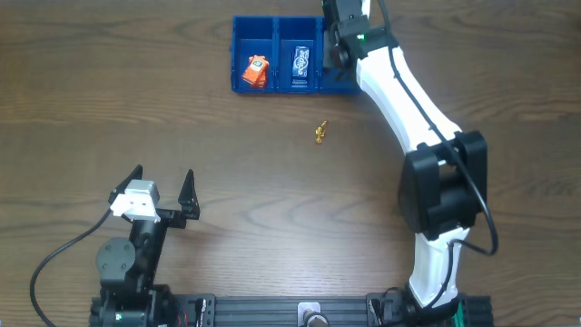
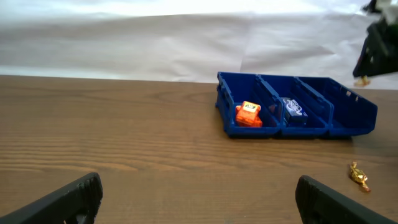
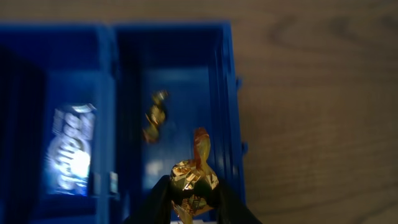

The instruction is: Sort Candies Into Trays

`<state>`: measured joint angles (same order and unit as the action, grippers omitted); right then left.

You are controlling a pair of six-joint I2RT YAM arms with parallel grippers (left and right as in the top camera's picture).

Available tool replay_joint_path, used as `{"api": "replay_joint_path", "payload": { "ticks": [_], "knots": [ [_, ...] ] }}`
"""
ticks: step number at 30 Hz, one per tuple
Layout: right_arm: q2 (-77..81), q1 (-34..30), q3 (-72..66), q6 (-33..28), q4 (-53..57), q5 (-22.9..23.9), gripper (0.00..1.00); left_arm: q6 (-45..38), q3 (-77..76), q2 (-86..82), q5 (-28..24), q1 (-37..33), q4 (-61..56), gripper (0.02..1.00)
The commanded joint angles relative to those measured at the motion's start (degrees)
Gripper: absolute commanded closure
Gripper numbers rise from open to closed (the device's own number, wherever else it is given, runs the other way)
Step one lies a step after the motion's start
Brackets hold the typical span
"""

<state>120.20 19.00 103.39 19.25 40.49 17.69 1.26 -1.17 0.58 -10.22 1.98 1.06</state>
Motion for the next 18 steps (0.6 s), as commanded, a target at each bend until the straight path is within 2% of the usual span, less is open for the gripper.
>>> {"api": "replay_joint_path", "payload": {
  "ticks": [1, 14, 16, 18],
  "knots": [
    [1.9, -0.7, -0.1, 2.1, 2.2, 0.2, 0.798, -0.4, 0.9, -0.4, -1.2, -0.2, 2.4, 0.023],
    [3.3, -0.9, -0.5, 3.2, 3.6, 0.2, 0.768, -0.4, 0.9, -0.4, -1.2, -0.2, 2.4, 0.02],
    [3.3, -0.9, -0.5, 3.2, 3.4, 0.2, 0.654, -0.4, 0.9, -0.4, -1.2, -0.2, 2.4, 0.02],
    [3.3, -0.9, -0.5, 3.2, 3.2, 0.3, 0.31, -0.4, 0.9, -0.4, -1.2, -0.2, 2.4, 0.02]
  ]
}}
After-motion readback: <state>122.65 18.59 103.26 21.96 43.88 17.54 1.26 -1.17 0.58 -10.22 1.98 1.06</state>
